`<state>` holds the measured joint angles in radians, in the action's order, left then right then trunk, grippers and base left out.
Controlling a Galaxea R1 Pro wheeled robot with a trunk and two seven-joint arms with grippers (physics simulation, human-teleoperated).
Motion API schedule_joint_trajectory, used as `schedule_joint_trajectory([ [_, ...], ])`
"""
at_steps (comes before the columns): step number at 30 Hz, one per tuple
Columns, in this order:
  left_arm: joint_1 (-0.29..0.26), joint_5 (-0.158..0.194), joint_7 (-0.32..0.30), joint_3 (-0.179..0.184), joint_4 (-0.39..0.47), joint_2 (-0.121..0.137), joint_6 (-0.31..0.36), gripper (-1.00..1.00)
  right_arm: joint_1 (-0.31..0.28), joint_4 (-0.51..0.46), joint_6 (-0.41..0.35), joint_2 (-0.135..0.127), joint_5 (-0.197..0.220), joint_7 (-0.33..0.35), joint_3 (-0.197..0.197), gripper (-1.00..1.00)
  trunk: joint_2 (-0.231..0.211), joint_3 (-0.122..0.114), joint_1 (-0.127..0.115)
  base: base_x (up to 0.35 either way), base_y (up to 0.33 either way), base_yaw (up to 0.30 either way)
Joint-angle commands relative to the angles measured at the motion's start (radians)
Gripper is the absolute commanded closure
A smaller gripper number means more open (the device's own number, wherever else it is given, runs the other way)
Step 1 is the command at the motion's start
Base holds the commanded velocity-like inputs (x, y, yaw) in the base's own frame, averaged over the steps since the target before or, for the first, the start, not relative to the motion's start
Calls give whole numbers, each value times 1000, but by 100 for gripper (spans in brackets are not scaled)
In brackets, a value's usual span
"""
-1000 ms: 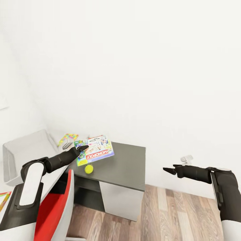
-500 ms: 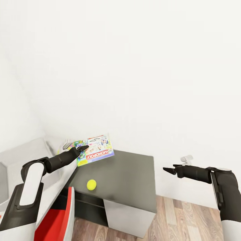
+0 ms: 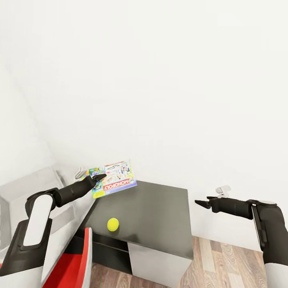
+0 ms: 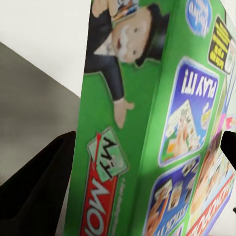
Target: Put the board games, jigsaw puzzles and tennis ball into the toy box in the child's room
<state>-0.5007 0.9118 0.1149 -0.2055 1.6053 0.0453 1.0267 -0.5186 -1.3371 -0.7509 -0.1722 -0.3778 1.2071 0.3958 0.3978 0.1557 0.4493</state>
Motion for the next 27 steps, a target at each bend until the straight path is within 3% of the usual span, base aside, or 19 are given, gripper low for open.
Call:
schedule_joint_trajectory([
  [1,-1,12,10,1,1,0,4,100,-1,-1,-7,0,-9,9,2,-100,2,2,1,6,96,0],
  [22,0,12,10,5,1,0,4,100,-1,-2,-7,0,-9,12,2,-100,2,2,1,5,22,0],
  [27,0,12,10,6,1,0,4,100,-1,-2,-7,0,-9,14,2,-100,2,2,1,149,17,0],
])
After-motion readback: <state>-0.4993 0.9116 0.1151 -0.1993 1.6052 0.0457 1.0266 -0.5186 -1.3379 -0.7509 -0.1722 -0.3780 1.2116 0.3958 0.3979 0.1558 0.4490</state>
